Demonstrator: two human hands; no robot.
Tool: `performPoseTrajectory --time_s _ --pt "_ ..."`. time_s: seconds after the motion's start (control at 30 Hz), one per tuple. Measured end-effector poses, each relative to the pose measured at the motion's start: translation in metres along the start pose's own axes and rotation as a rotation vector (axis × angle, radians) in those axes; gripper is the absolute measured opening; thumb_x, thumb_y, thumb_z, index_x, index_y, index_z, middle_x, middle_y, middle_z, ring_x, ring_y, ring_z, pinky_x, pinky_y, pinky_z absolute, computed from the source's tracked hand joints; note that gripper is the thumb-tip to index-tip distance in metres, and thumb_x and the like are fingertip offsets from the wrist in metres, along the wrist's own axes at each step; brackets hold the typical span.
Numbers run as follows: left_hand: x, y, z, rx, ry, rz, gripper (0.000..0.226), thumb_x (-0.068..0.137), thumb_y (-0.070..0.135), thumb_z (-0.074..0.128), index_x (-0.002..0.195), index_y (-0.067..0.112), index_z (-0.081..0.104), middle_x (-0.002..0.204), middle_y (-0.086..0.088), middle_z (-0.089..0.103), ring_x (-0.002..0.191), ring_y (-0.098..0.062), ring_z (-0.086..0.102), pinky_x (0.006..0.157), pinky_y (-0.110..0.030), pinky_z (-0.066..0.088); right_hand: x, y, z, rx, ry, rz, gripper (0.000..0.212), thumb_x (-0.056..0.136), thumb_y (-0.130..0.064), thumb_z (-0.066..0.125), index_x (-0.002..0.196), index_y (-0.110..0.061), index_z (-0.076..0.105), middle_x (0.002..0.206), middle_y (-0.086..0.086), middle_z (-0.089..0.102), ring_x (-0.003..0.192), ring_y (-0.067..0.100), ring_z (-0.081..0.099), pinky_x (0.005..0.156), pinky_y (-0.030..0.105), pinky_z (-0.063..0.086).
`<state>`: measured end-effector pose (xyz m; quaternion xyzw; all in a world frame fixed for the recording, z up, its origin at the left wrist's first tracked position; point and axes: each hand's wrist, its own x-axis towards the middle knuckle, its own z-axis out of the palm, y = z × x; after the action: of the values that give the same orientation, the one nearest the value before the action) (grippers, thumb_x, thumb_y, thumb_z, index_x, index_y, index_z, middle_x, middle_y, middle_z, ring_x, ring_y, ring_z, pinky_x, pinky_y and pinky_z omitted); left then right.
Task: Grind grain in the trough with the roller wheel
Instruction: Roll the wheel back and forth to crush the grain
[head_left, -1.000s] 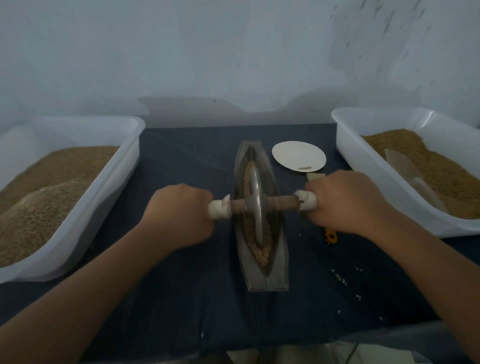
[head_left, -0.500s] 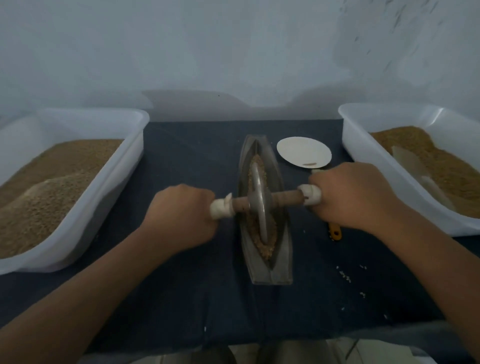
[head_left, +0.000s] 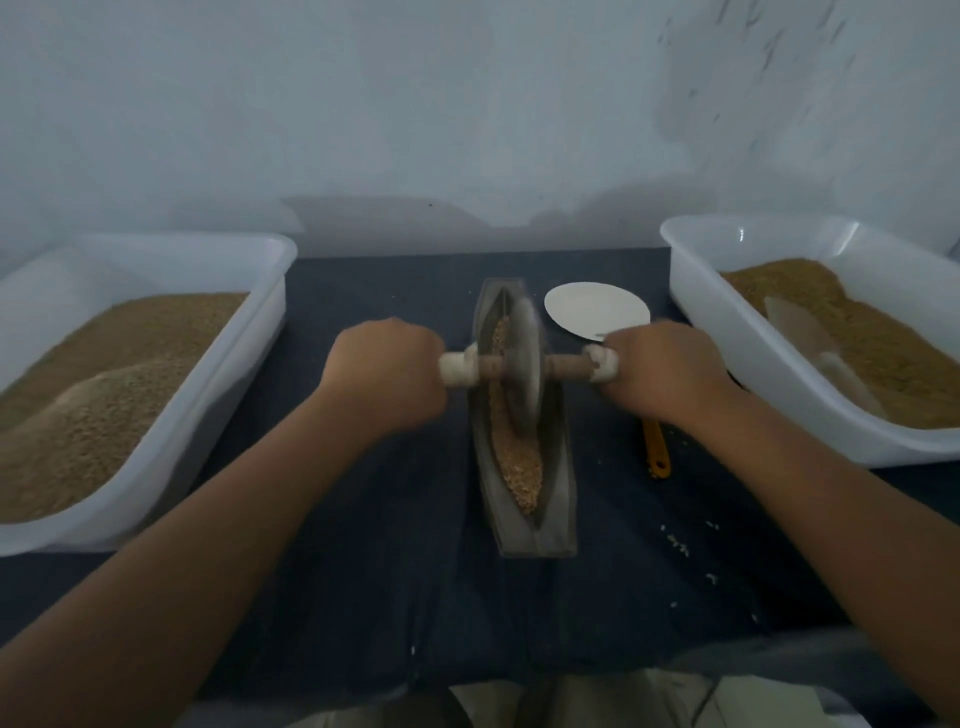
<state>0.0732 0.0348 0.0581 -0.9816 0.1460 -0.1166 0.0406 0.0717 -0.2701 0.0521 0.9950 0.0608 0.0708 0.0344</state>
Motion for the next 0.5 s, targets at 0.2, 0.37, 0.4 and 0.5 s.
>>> performPoseTrajectory --time_s 0.2,0.37,0.4,0.5 --pt "-0.054 -0.009 0.017 -0.077 0.084 0.035 0.037 0.076 0.049 0.064 0.059 0.030 0.038 0.052 0.012 0.040 0.045 -0.005 0.031 0.047 -0.021 0.018 -0.047 0.002 -0.003 -0.030 0.226 -0.205 0.031 0.076 -0.059 0.044 0.060 -0.033 0.044 0.049 -0.011 0.043 0.043 0.007 0.042 0.042 0.029 0.043" --pt "0.030 -0.005 0.015 -0.066 0.012 -0.101 0.022 0.079 0.046 0.061 0.070 0.027 0.054 0.073 0.009 0.056 0.068 -0.023 0.054 0.064 -0.032 0.044 0.029 -0.009 0.000 -0.077 0.185 0.009 0.029 0.092 -0.045 0.056 0.069 -0.029 0.049 0.064 -0.007 0.051 0.057 0.014 0.049 0.056 0.032 0.046" --pt "0.040 -0.004 0.012 -0.066 0.008 -0.108 0.021 0.078 0.045 0.062 0.071 0.027 0.055 0.075 0.007 0.060 0.069 -0.025 0.057 0.065 -0.033 0.046 0.037 -0.010 0.001 -0.086 0.196 0.041 0.029 0.094 -0.042 0.056 0.070 -0.027 0.049 0.065 -0.005 0.051 0.059 0.016 0.051 0.059 0.034 0.050" --pt "0.035 -0.002 0.005 -0.062 -0.011 -0.091 0.021 0.079 0.044 0.062 0.071 0.026 0.056 0.075 0.006 0.061 0.073 -0.026 0.064 0.064 -0.033 0.047 0.033 -0.007 0.001 -0.077 0.192 0.038 0.032 0.095 -0.043 0.057 0.068 -0.027 0.052 0.063 -0.006 0.052 0.057 0.014 0.051 0.054 0.031 0.046"
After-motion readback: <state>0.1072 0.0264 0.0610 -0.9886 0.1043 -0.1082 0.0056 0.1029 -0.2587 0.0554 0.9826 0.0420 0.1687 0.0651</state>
